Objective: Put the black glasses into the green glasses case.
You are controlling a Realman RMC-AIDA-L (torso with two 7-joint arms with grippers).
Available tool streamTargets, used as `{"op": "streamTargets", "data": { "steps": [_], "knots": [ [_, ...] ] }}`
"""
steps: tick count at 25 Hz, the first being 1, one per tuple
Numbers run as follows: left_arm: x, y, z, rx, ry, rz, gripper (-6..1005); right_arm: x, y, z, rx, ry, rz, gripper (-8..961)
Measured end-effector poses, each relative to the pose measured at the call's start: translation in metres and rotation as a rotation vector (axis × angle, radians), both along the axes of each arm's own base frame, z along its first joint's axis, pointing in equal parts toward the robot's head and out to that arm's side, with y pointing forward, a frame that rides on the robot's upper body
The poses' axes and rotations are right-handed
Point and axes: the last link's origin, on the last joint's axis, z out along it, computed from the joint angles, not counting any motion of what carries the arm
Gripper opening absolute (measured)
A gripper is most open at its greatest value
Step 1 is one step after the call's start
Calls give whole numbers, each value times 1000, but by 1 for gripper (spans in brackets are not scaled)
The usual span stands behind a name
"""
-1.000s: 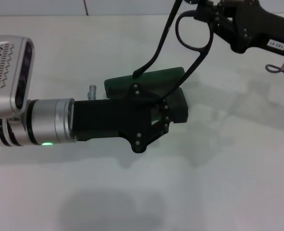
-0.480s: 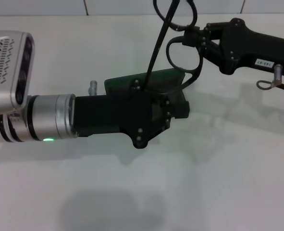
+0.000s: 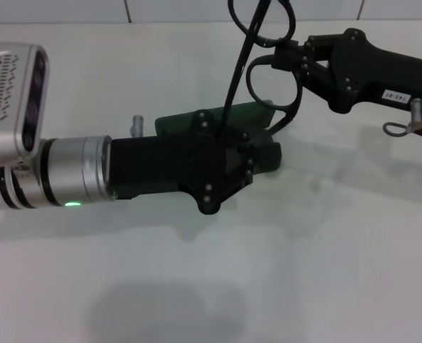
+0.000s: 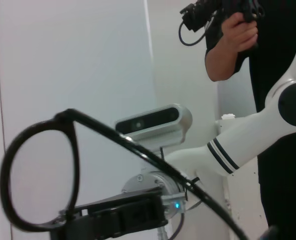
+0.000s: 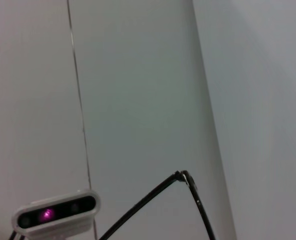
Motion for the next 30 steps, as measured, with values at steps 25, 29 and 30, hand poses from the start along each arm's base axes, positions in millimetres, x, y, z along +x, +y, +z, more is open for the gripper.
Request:
{"op": "streamTargets", "data": {
  "steps": [25, 29, 30],
  "knots": [
    [6, 5, 4, 24, -48, 13, 9, -5, -10, -8, -67, 3, 51, 63],
    [8, 7, 5, 31, -55, 14, 9, -6, -13, -7, -76, 9, 64, 63],
    [8, 7, 5, 33, -58, 16, 9, -6, -13, -7, -78, 10, 67, 63]
  ]
}}
